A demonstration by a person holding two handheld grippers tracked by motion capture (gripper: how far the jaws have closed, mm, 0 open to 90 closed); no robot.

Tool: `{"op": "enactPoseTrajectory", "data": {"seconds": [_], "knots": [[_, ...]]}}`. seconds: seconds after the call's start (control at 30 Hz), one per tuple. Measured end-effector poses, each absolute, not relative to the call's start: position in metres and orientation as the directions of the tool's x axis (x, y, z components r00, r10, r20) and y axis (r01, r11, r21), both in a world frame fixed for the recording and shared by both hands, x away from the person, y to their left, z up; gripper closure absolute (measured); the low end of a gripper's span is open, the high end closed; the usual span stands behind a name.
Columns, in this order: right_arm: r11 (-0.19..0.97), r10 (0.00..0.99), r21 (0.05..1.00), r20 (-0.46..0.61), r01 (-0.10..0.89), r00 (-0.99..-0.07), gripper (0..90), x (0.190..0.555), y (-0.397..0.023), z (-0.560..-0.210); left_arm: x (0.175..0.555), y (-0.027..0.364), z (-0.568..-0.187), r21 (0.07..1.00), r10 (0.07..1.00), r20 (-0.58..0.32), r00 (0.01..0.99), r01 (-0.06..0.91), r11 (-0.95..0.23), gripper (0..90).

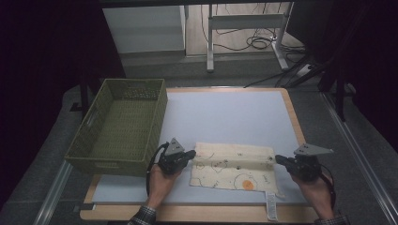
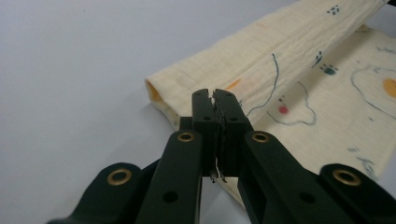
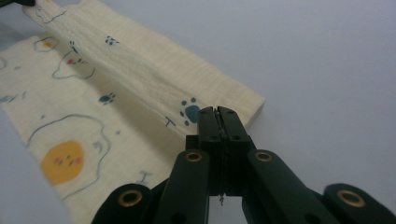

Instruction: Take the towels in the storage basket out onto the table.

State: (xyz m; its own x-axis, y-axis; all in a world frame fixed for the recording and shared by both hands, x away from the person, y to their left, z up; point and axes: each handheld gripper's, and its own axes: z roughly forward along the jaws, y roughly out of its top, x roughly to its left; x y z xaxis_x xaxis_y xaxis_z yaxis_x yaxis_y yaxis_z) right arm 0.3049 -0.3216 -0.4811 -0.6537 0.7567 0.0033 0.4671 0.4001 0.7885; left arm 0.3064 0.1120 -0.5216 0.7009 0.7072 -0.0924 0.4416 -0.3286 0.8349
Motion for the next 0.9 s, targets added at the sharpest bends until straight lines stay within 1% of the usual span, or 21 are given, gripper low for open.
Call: {"op": "enactPoseTrajectory", "data": {"seconds": [0.2, 0.4, 0.73, 0.77, 0.8, 0.83, 0.9], "knots": [[0.384, 0.751, 0.789, 0.034, 0.479, -0.659, 89.5, 0.281, -0.326, -0.486, 0.286, 0.114, -0.525, 0.838, 0.692, -0.104, 0.715, 0.437, -0.327, 88.3], [0.394, 0.743, 0.784, 0.036, 0.479, -0.669, 89.5, 0.261, -0.327, -0.489, 0.273, 0.112, -0.526, 0.838, 0.679, -0.082, 0.729, 0.419, -0.349, 88.0], [0.410, 0.726, 0.754, 0.070, 0.513, -0.684, 88.5, 0.247, -0.327, -0.510, 0.260, 0.113, -0.537, 0.825, 0.661, -0.072, 0.747, 0.417, -0.381, 86.1], [0.412, 0.723, 0.752, 0.075, 0.515, -0.687, 88.0, 0.246, -0.326, -0.512, 0.259, 0.114, -0.537, 0.822, 0.657, -0.085, 0.749, 0.426, -0.378, 83.5], [0.414, 0.721, 0.747, 0.080, 0.520, -0.688, 85.9, 0.245, -0.326, -0.514, 0.257, 0.115, -0.538, 0.820, 0.657, -0.095, 0.748, 0.433, -0.374, 78.3], [0.414, 0.718, 0.745, 0.084, 0.522, -0.690, 81.7, 0.243, -0.326, -0.515, 0.256, 0.116, -0.538, 0.821, 0.661, -0.100, 0.744, 0.437, -0.368, 71.9], [0.407, 0.718, 0.746, 0.095, 0.527, -0.690, 78.1, 0.240, -0.327, -0.515, 0.252, 0.120, -0.536, 0.824, 0.661, -0.115, 0.741, 0.443, -0.353, 61.8]]}}
